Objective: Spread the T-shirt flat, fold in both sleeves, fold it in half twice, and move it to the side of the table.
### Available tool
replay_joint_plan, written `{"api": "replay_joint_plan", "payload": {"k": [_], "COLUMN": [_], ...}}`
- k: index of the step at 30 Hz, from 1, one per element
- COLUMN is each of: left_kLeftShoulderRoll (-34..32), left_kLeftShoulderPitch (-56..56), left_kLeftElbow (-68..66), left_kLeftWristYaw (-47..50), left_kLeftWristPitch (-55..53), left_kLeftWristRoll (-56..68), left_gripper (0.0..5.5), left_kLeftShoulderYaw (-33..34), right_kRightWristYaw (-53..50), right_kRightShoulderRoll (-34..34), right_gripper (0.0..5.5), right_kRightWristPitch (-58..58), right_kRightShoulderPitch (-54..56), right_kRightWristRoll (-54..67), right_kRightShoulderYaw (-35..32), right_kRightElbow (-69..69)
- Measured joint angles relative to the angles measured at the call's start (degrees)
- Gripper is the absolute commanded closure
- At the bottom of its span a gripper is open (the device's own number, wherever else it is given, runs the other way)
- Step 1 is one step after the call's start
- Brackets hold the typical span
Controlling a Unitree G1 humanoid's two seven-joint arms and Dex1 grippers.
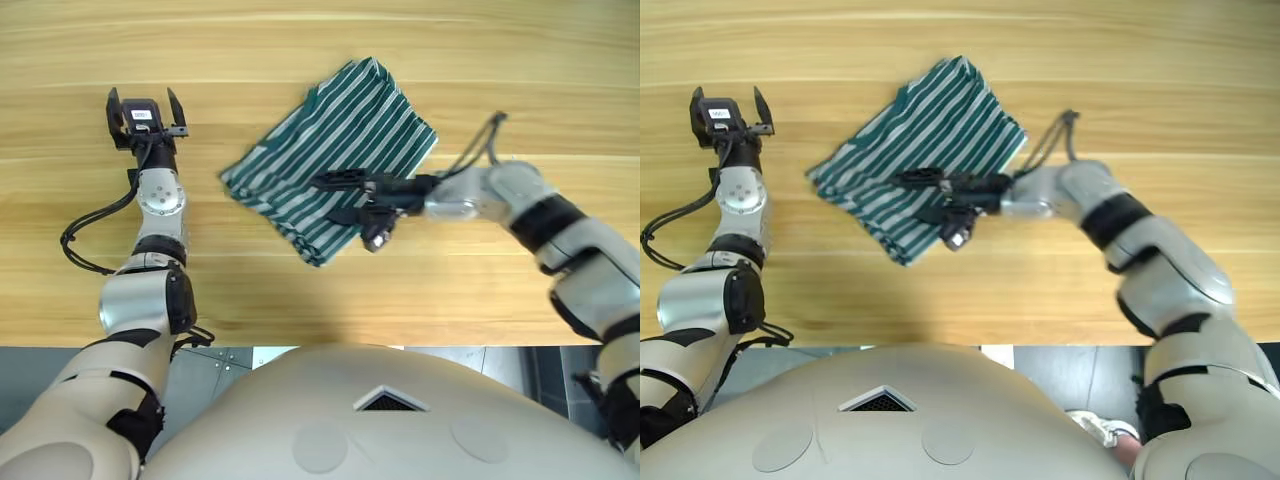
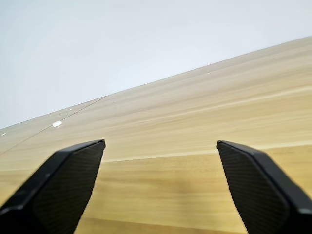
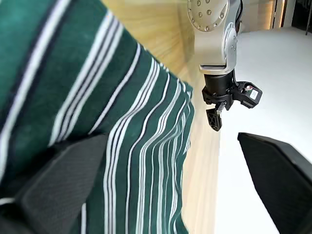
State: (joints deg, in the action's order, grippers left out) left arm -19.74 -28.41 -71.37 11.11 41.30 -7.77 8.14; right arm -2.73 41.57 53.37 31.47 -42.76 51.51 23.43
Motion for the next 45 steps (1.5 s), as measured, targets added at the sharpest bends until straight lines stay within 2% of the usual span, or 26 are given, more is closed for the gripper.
{"api": "replay_joint_plan", "payload": {"k": [2, 3, 6, 9, 13, 18, 23, 26, 30, 36, 40, 43, 45], "left_kLeftShoulderRoll": [-0.2, -0.6, -1.3, -0.9, 0.4, 7.4, 12.4, 11.7, 5.2, -1.4, -2.9, -2.8, -2.8], "left_kLeftShoulderPitch": [-0.8, -1.6, -3.7, -4.9, -6.9, -13.1, -16.4, -18.9, -18.1, -9.5, -4.0, -1.7, 0.3], "left_kLeftElbow": [0.2, 0.7, 2.9, 5.3, 8.1, 5.8, -0.1, -1.6, -2.0, 4.6, 11.0, 13.3, 16.0], "left_kLeftWristYaw": [0.2, 1.0, 1.9, 0.4, -4.5, -8.5, -6.8, -4.2, -0.4, 3.4, 5.9, 9.6, 12.3], "left_kLeftWristPitch": [0.2, 1.0, 3.0, 6.8, 13.6, 14.2, 4.7, -2.0, -5.5, -0.4, 2.3, 4.9, 11.7], "left_kLeftWristRoll": [-1.7, -3.2, -8.7, -14.6, -21.8, -29.1, -37.2, -38.3, -38.0, -34.4, -32.6, -32.5, -27.8], "left_gripper": [1.24, 1.24, 1.24, 1.24, 1.24, 1.24, 1.24, 1.24, 1.24, 1.24, 1.24, 1.2, 1.2], "left_kLeftShoulderYaw": [-1.2, -2.6, -7.7, -14.2, -23.4, -33.1, -41.6, -42.8, -42.8, -41.5, -41.0, -40.1, -36.3], "right_kRightWristYaw": [4.3, 5.2, 5.8, 3.9, 1.8, 3.9, 4.6, 5.6, 7.0, 7.8, 7.8, 6.5, 5.1], "right_kRightShoulderRoll": [9.1, 14.5, 20.3, 14.5, 1.5, -9.4, -16.1, -17.1, -17.9, -18.5, -18.8, -20.1, -21.1], "right_gripper": [0.55, 0.55, 0.55, 0.55, 0.55, 0.55, 0.55, 0.55, 0.55, 0.55, 0.55, 1.09, 1.44], "right_kRightWristPitch": [-3.2, -6.7, -13.5, -12.4, -12.8, -14.6, -15.6, -15.7, -15.7, -17.0, -17.9, -18.1, -18.2], "right_kRightShoulderPitch": [-8.5, -15.0, -24.3, -25.7, -21.8, -18.6, -16.9, -16.8, -16.8, -15.5, -15.4, -15.3, -15.1], "right_kRightWristRoll": [5.2, 8.0, 11.0, 21.1, 38.0, 41.2, 39.0, 35.3, 32.5, 29.3, 27.5, 25.7, 25.4], "right_kRightShoulderYaw": [-4.5, -9.0, -18.6, -24.9, -33.0, -35.3, -36.7, -36.5, -36.6, -37.4, -37.4, -37.5, -37.7], "right_kRightElbow": [-9.1, -13.4, -18.1, -23.8, -21.5, -13.7, -7.6, -5.2, -3.0, 0.8, 2.2, 3.9, 5.2]}}
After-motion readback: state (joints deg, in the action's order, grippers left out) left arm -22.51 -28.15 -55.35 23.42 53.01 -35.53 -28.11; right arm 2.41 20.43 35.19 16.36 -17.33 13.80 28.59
